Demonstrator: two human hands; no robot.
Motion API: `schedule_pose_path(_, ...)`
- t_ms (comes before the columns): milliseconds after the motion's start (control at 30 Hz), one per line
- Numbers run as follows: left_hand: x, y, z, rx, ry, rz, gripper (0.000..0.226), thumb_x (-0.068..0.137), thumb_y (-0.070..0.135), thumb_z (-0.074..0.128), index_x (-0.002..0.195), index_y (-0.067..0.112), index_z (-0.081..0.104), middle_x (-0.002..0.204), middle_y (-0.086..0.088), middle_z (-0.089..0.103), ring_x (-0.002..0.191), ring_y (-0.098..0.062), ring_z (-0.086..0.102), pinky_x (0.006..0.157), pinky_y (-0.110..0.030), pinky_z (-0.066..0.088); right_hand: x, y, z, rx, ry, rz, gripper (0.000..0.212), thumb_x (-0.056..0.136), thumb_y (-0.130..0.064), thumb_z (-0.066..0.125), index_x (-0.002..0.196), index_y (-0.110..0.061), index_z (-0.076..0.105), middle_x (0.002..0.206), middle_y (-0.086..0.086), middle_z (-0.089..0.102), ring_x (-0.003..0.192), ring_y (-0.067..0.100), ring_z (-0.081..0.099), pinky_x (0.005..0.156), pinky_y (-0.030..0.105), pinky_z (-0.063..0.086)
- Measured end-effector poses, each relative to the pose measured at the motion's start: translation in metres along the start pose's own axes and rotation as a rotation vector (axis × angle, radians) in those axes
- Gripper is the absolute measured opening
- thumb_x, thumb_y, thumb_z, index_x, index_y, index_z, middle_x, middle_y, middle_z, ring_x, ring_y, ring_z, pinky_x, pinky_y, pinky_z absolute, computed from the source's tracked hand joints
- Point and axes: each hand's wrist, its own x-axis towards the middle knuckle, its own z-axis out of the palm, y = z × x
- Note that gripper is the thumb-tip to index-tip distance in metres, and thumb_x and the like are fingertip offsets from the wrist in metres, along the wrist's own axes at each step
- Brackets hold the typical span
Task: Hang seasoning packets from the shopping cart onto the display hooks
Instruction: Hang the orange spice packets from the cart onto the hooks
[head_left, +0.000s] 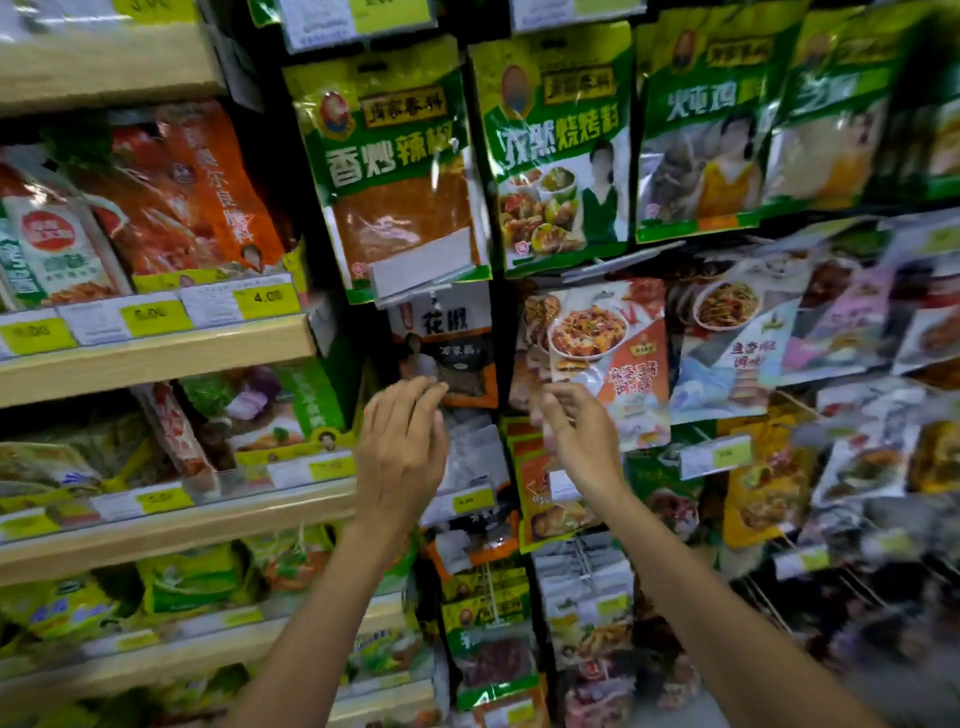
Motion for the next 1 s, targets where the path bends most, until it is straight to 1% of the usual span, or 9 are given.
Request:
schedule_pose_path(167, -0.032, 0.108, 0.053, -0.511, -0.484, -0.393, 0.028, 0.102, 0.021, 0.04, 0.101, 0.006, 0.064, 0.087, -0.007, 0.062, 0.076, -0.019, 0.057, 0.066, -0.032, 0.042, -0.059, 0.054, -0.103, -0.122, 0.09, 0.131, 0.027, 0.101, -0.028, 0.045, 0.101, -0.011, 0.065, 0.086, 0.013, 0.067, 0.07, 0.019, 0.061, 0.058, 0.026, 0.047)
schedule_pose_path(267, -0.054, 0.183, 0.089, -0.76, -0.729, -0.553, 0.03, 0.101, 0.017, 0.04, 0.085, 0.001, 0.06, 0.067, -0.01, 0.055, 0.062, -0.027, 0.052, 0.062, -0.042, 0.042, -0.107, 0.098, -0.173, -0.165, 0.183, 0.277, 0.028, 0.1, -0.028, 0.046, 0.087, -0.013, 0.066, 0.079, 0.01, 0.067, 0.07, 0.013, 0.062, 0.06, 0.024, 0.046)
schedule_pose_path(333, -0.07, 0.238, 0.105, -0.853, -0.834, -0.639, 0.03, 0.101, 0.013, 0.042, 0.084, 0.0, 0.063, 0.058, -0.007, 0.05, 0.055, -0.026, 0.049, 0.062, -0.033, 0.042, -0.139, 0.125, -0.219, -0.174, 0.283, 0.373, 0.03, 0.099, -0.025, 0.049, 0.078, -0.009, 0.064, 0.068, 0.005, 0.066, 0.066, 0.019, 0.063, 0.06, 0.03, 0.047)
schedule_pose_path(433, -0.097, 0.323, 0.125, -0.94, -0.95, -0.746, 0.032, 0.099, 0.012, 0.044, 0.087, -0.008, 0.065, 0.069, -0.025, 0.059, 0.055, -0.017, 0.05, 0.055, -0.014, 0.038, -0.187, 0.161, -0.286, -0.244, 0.379, 0.497, 0.024, 0.098, -0.018, 0.051, 0.079, -0.015, 0.066, 0.068, -0.006, 0.067, 0.068, 0.012, 0.063, 0.064, 0.027, 0.046)
schedule_pose_path(533, -0.119, 0.409, 0.142, -0.992, -1.031, -0.731, 0.03, 0.098, 0.01, 0.046, 0.081, -0.006, 0.065, 0.074, -0.027, 0.064, 0.061, -0.026, 0.055, 0.066, -0.032, 0.045, -0.235, 0.189, -0.349, -0.266, 0.432, 0.601, 0.026, 0.097, -0.019, 0.052, 0.077, -0.013, 0.067, 0.067, -0.009, 0.068, 0.066, 0.004, 0.063, 0.065, 0.022, 0.046)
schedule_pose_path(600, -0.13, 0.461, 0.153, -1.03, -1.074, -0.701, 0.025, 0.096, 0.004, 0.048, 0.08, -0.005, 0.065, 0.071, -0.02, 0.066, 0.061, -0.015, 0.052, 0.067, -0.023, 0.046, -0.26, 0.2, -0.389, -0.303, 0.438, 0.666, 0.029, 0.097, -0.015, 0.053, 0.07, -0.02, 0.063, 0.064, -0.005, 0.065, 0.064, 0.002, 0.062, 0.062, 0.019, 0.044)
schedule_pose_path(667, -0.135, 0.506, 0.161, -1.062, -1.217, -0.664, 0.023, 0.097, 0.008, 0.048, 0.082, 0.004, 0.065, 0.078, -0.011, 0.068, 0.07, -0.019, 0.059, 0.074, -0.024, 0.047, -0.277, 0.207, -0.427, -0.322, 0.456, 0.73, 0.033, 0.096, -0.011, 0.054, 0.068, -0.028, 0.057, 0.066, -0.006, 0.065, 0.063, -0.003, 0.061, 0.061, 0.009, 0.041)
schedule_pose_path(800, -0.134, 0.574, 0.186, -1.089, -1.359, -0.623, 0.025, 0.096, 0.013, 0.051, 0.075, 0.022, 0.061, 0.074, -0.004, 0.067, 0.074, -0.025, 0.063, 0.068, -0.021, 0.047, -0.305, 0.222, -0.489, -0.303, 0.551, 0.86, 0.018, 0.095, -0.015, 0.056, 0.081, -0.016, 0.068, 0.076, 0.0, 0.072, 0.069, 0.007, 0.067, 0.068, 0.017, 0.047)
schedule_pose_path(1000, -0.118, 0.656, 0.251, -1.101, -1.5, -0.382, 0.019, 0.096, 0.013, 0.051, 0.083, 0.018, 0.062, 0.08, 0.004, 0.065, 0.076, -0.009, 0.059, 0.062, -0.003, 0.039, -0.308, 0.261, -0.557, -0.243, 0.729, 0.99, 0.014, 0.094, -0.013, 0.057, 0.09, -0.01, 0.069, 0.079, 0.001, 0.072, 0.067, -0.004, 0.065, 0.06, 0.003, 0.041)
